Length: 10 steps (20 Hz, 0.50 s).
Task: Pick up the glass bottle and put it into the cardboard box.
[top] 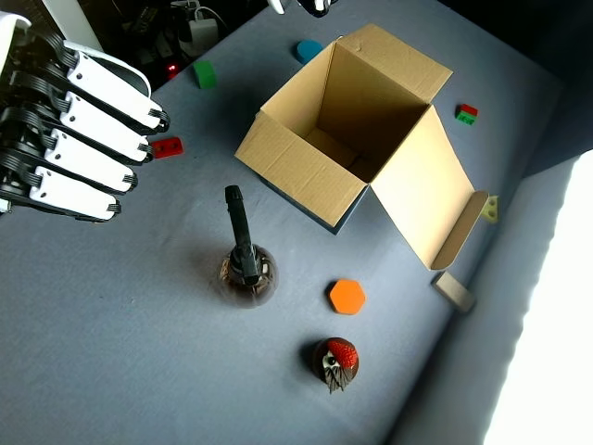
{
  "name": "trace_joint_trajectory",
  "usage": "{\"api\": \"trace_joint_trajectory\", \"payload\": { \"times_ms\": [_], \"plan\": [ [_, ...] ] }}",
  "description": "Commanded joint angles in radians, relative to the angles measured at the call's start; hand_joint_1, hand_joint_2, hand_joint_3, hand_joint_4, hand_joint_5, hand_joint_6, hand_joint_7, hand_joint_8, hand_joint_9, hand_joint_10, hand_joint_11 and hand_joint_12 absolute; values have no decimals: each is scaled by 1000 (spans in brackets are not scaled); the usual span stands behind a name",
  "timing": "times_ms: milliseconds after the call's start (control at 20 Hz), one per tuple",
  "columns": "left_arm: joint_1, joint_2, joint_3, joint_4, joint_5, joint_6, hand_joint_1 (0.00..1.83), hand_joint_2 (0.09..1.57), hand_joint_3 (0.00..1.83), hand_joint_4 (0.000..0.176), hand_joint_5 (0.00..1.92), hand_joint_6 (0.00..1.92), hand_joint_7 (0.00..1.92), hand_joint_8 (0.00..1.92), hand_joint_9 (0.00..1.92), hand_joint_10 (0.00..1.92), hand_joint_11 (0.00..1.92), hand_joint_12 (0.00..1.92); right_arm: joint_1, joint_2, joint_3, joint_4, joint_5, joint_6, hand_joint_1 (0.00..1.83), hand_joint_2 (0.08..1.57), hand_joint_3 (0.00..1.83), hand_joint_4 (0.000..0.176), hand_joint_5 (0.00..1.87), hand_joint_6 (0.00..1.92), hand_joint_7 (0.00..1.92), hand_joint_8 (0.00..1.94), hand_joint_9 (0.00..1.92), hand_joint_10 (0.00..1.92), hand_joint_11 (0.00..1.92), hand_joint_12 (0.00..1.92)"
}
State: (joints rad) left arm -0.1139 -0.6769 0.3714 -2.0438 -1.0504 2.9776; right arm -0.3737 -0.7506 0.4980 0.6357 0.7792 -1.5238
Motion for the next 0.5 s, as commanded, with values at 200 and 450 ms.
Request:
{"api": "trace_joint_trajectory", "payload": {
  "times_ms": [200,450],
  "plan": [
    [-20,0,-13,60,0,-4,33,1262,36,0,103,12,129,1,105,14,0,299,10,1,-1,-50,97,-9,324,1116,55,0,198,96,217,6,113,137,0,360],
    [-105,-3,-103,-21,-218,-4,32,1266,12,0,70,0,111,1,99,4,0,265,-29,6,67,-309,120,289,365,1108,21,0,213,66,222,2,133,110,0,417]
  ]
}}
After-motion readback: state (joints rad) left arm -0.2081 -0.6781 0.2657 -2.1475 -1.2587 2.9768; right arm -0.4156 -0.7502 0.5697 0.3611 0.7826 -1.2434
